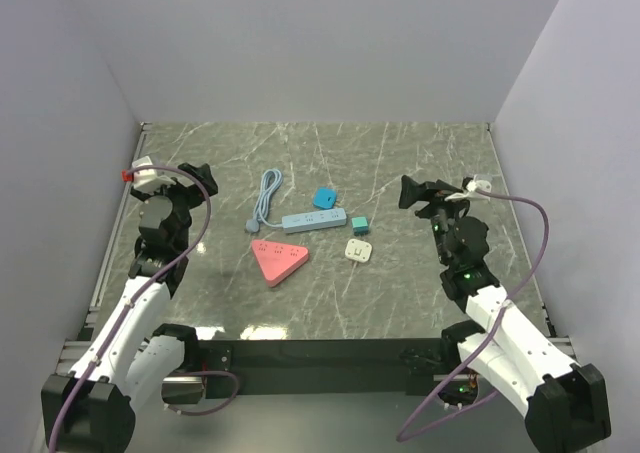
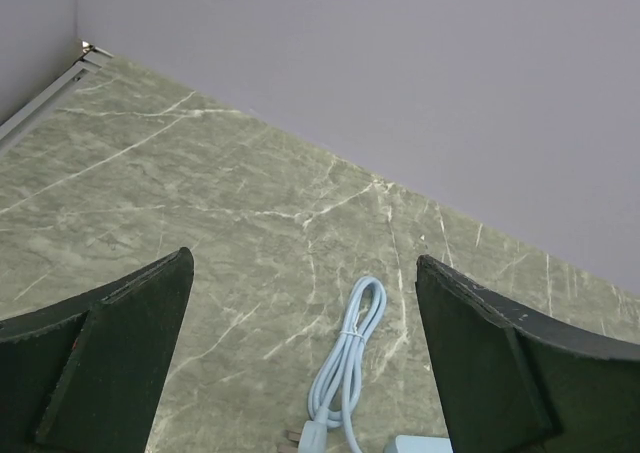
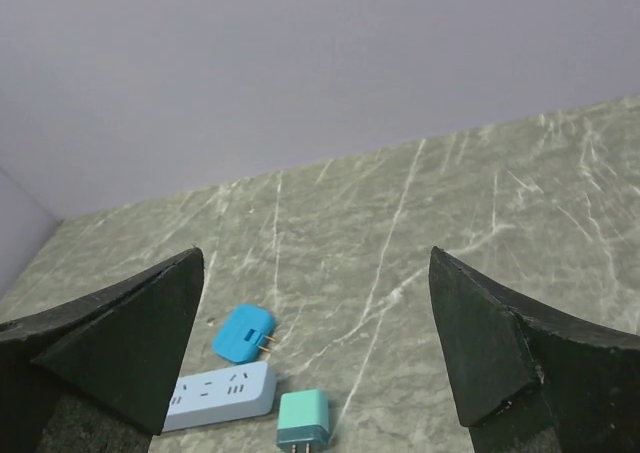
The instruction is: Insert the plug
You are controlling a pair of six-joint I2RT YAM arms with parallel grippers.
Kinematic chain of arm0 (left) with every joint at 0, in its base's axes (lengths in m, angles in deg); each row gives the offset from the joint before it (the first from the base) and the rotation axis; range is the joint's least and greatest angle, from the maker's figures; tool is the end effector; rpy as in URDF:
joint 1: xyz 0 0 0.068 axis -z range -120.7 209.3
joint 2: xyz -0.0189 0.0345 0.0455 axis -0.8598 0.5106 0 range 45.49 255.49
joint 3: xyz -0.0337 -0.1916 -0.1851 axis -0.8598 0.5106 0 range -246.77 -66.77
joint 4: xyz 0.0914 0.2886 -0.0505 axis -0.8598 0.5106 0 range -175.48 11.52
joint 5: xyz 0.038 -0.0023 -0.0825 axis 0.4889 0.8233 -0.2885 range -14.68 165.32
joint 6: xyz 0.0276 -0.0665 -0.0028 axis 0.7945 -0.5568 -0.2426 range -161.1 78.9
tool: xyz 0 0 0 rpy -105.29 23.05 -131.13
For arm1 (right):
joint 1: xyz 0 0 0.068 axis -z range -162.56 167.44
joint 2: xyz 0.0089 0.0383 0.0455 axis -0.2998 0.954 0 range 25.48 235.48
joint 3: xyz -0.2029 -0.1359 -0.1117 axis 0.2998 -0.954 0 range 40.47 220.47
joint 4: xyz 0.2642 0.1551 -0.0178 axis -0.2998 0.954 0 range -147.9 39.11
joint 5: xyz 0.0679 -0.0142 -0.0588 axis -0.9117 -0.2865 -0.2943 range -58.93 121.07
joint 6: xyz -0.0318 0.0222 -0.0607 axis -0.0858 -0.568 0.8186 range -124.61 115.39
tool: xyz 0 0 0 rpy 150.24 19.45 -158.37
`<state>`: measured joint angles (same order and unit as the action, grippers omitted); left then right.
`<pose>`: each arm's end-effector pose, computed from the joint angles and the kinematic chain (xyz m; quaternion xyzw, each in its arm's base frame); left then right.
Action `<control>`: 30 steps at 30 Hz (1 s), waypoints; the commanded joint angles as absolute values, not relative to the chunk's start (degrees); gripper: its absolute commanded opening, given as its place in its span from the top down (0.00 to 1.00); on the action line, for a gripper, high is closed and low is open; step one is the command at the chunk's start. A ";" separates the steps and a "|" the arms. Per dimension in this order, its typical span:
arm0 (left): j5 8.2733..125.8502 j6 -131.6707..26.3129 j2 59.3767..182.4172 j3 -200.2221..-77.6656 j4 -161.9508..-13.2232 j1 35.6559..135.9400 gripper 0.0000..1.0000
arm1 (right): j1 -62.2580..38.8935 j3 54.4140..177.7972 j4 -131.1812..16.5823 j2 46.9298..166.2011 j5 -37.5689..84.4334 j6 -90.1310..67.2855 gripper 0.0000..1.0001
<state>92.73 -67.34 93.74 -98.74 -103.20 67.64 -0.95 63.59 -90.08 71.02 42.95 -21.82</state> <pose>0.2757 -0.0225 0.2858 -0.2144 0.6649 -0.1094 0.7071 0.2528 0.0710 0.2650 0.0725 0.6417 0.1691 0.7446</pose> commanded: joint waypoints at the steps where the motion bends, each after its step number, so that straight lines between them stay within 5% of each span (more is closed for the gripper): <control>1: 91.68 -67.29 94.18 -100.70 -104.73 67.65 0.01 | -1.01 67.45 -88.57 72.50 44.88 -22.10 0.01; 17: 89.22 -65.62 102.79 -104.48 -104.55 74.50 0.01 | -10.85 88.80 -66.43 107.72 46.99 -25.35 0.03; 30: 85.70 -64.92 102.88 -103.95 -106.14 74.86 0.01 | -14.28 97.42 -57.46 121.99 48.65 -25.70 0.10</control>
